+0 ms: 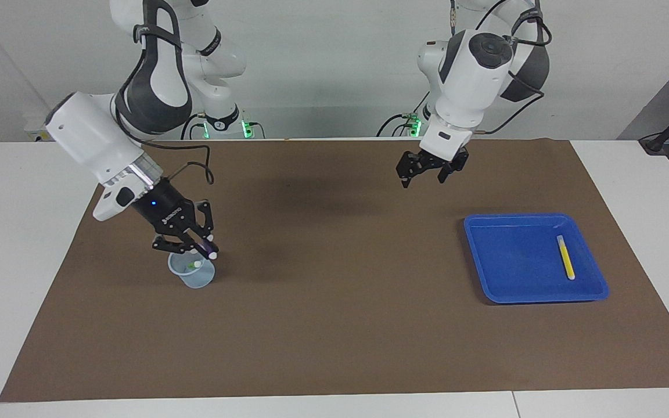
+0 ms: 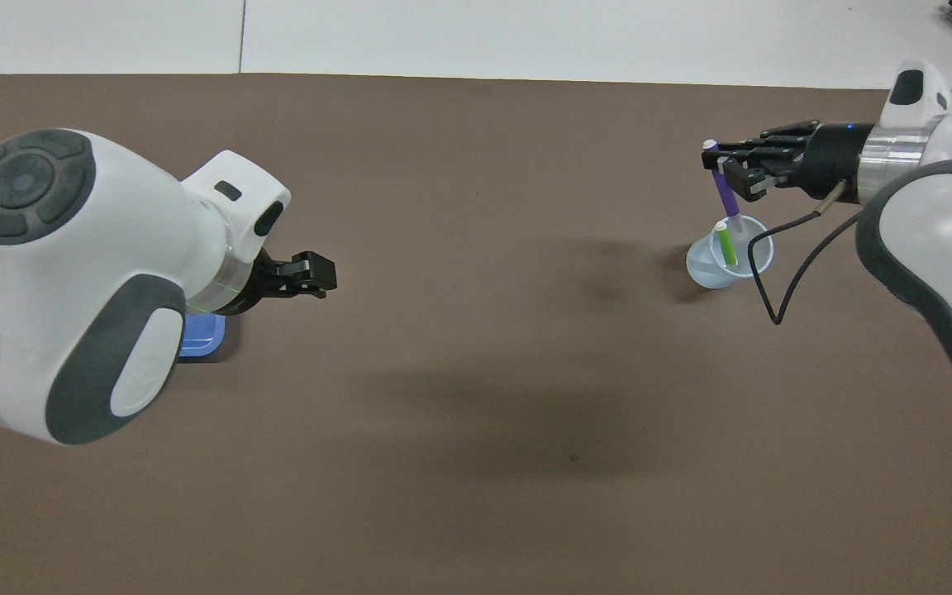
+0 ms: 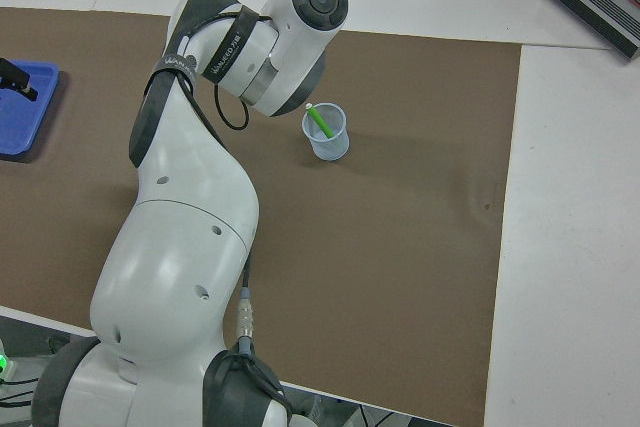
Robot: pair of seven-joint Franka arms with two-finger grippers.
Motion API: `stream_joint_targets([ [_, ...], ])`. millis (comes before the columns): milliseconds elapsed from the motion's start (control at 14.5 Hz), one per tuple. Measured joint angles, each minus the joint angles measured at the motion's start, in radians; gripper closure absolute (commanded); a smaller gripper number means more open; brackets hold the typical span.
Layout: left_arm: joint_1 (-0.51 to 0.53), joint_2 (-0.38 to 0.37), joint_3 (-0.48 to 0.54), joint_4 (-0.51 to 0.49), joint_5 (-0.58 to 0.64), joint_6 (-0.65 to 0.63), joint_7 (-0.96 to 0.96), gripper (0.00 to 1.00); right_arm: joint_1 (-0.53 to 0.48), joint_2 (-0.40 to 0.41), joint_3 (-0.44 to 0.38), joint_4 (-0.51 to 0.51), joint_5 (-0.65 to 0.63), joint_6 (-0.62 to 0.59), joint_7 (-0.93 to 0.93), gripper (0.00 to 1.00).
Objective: Transfer and insert pens with both arms
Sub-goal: 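Insert the purple pen into the cup while the left gripper returns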
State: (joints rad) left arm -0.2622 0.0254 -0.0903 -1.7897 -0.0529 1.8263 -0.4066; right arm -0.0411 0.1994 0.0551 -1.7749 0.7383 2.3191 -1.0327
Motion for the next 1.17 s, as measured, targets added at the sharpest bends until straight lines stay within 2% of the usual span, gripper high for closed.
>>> stream_joint_targets([
  [138, 0.103, 0.0, 0.001, -0.002, 0.015, -0.002, 0.178, 0.0, -0.011, -0.001, 0.0, -0.028, 0.058, 0.05, -0.159, 1.0],
  [275, 0.193, 0.001, 0.002, -0.005, 0.027, -0.001, 0.331, 0.0, -0.011, -0.004, 0.002, -0.066, 0.171, 0.098, -0.314, 1.0],
  [413, 0.252, 0.004, 0.003, -0.011, 0.063, 0.011, 0.452, 0.0, -0.012, -0.005, 0.002, -0.109, 0.329, 0.128, -0.496, 1.0],
  [551, 0.293, 0.01, 0.002, -0.029, 0.094, 0.063, 0.526, 0.0, -0.027, -0.005, 0.001, -0.148, 0.417, 0.137, -0.625, 1.0],
  [895, 0.41, 0.078, 0.001, -0.066, 0.118, 0.252, 0.688, 0.0, -0.062, -0.011, 0.001, -0.19, 0.499, 0.136, -0.73, 1.0],
  [1170, 0.484, 0.162, 0.0, -0.069, 0.154, 0.361, 0.723, 0.0, -0.063, -0.019, 0.001, -0.231, 0.583, 0.135, -0.804, 1.0],
])
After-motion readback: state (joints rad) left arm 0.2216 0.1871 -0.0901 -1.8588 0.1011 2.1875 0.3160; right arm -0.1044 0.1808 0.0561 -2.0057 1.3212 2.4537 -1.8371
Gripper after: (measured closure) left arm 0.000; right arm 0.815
